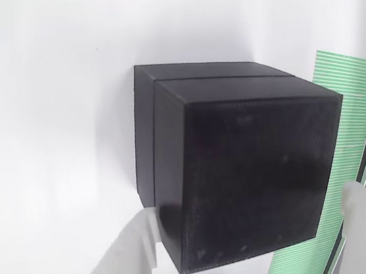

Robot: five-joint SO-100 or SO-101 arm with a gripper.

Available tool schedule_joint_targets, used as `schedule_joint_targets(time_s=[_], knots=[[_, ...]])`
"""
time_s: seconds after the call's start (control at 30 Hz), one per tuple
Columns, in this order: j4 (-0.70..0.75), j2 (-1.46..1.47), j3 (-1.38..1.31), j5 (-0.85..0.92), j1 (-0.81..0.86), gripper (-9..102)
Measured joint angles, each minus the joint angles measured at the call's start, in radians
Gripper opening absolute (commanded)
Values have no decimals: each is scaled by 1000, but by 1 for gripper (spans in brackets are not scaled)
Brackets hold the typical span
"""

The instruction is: Stack 3 Blocks on the chosen place.

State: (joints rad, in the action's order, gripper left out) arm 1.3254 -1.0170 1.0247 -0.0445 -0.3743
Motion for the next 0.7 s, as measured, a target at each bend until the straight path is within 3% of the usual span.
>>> schedule_joint_targets(time_s=[0.3,0.47,0.7], knots=[[-23,66,-28,0,-15,32],[-31,69,-43,0,-15,24],[-28,40,-37,-2,-18,22]])
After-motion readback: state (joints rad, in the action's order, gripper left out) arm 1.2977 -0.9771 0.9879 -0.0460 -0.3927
